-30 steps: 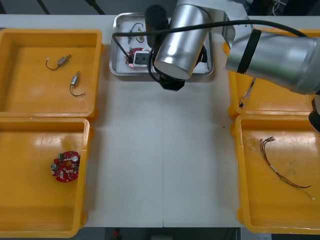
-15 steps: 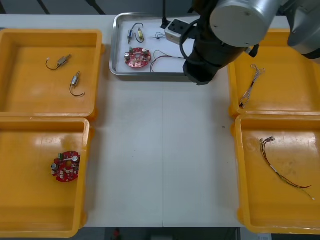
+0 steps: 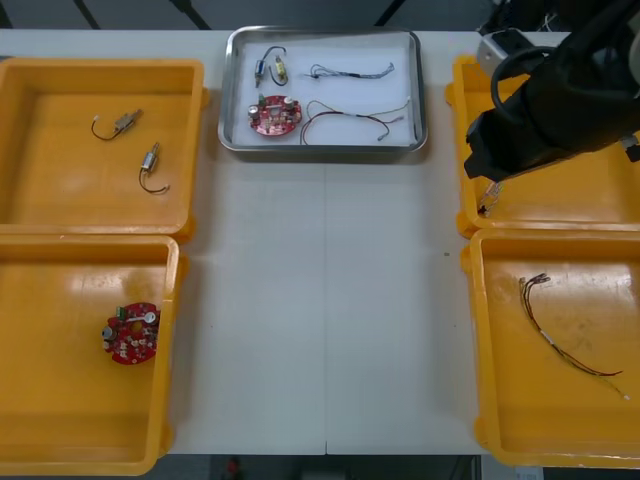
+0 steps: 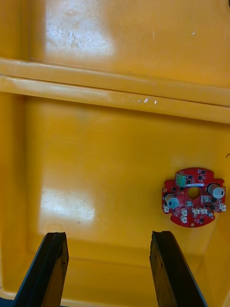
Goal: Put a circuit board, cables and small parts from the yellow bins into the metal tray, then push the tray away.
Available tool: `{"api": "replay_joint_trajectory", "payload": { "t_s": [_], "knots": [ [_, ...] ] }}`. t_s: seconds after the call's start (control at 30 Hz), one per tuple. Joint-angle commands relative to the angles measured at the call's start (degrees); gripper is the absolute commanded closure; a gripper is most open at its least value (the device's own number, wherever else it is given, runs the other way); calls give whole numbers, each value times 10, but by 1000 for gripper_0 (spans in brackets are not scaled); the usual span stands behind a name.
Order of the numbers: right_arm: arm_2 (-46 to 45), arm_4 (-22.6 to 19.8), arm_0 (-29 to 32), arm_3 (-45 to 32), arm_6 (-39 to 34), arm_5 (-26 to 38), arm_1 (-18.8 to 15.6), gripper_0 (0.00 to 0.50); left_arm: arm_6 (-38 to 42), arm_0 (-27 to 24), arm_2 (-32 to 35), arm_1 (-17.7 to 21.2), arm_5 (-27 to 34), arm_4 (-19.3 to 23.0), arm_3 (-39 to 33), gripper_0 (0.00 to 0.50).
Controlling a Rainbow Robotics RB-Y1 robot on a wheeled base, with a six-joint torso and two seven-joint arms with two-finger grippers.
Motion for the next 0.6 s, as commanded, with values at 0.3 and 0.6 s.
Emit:
{"api": "replay_joint_trajectory", "payload": {
  "t_s": [0.3, 0.6],
  "knots": [
    [-204, -44, 195, -18, -13, 4, -101, 0, 11, 10, -5, 28, -5, 0, -9, 0],
    [-319, -37, 322, -18, 14, 3, -111, 0, 11, 10, -5, 28, -5, 0, -9, 0]
  ]
}}
